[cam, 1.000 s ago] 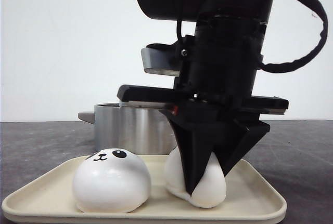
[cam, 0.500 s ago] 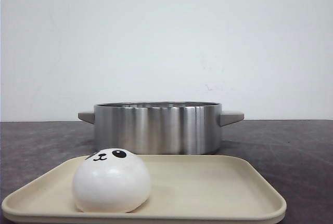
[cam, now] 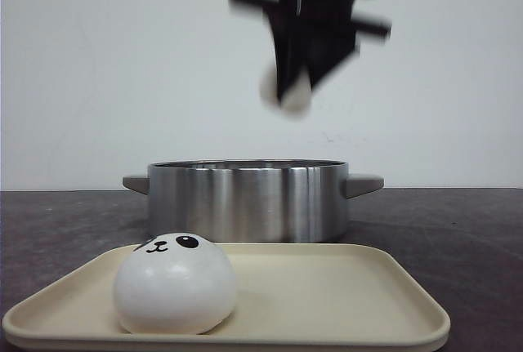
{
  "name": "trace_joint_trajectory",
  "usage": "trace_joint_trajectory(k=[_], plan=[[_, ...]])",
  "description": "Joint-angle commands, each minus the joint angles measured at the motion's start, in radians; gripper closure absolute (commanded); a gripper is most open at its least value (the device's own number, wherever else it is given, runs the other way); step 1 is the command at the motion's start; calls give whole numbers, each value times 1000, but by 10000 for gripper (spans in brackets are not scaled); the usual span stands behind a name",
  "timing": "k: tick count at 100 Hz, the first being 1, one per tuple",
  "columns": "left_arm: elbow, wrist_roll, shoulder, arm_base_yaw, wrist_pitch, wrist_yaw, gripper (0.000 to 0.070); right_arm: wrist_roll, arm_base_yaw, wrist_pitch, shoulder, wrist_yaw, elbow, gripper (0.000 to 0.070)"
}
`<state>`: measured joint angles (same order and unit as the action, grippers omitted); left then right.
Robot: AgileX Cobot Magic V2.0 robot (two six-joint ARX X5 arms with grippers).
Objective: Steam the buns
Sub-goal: 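Lift the bun with the right gripper and carry it over the pot, then lower the bun into the pot, open the right gripper, withdraw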
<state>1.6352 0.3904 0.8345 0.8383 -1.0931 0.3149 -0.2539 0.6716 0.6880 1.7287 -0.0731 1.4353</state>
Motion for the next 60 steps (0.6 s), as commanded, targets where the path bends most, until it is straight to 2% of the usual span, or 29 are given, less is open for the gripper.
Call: trace_joint_trajectory(k=[1,10,34,38,44,51,54,60], plan=[[20,-11,8,9,5,6,120,27,0,-7,46,11,15,693],[20,-11,8,9,1,7,120,32,-17,-8,95,48,15,693],[19,-8,9,9,-15,11,120,50,-31,-29,129,58,15,681],[19,-8,9,9,-15,11,120,52,-31,-34,129,58,15,624],[19,-8,9,9,-15,11,120,52,-32,-30,129,58,15,449],[19,-8,9,9,-15,11,120,52,-36,-19,129,58,15,292],[19,-8,9,9,-15,11,120,52,-40,-11,129,55,15,251],[19,-8,9,9,-15,11,120,52,-41,-3,129,45,15,232]])
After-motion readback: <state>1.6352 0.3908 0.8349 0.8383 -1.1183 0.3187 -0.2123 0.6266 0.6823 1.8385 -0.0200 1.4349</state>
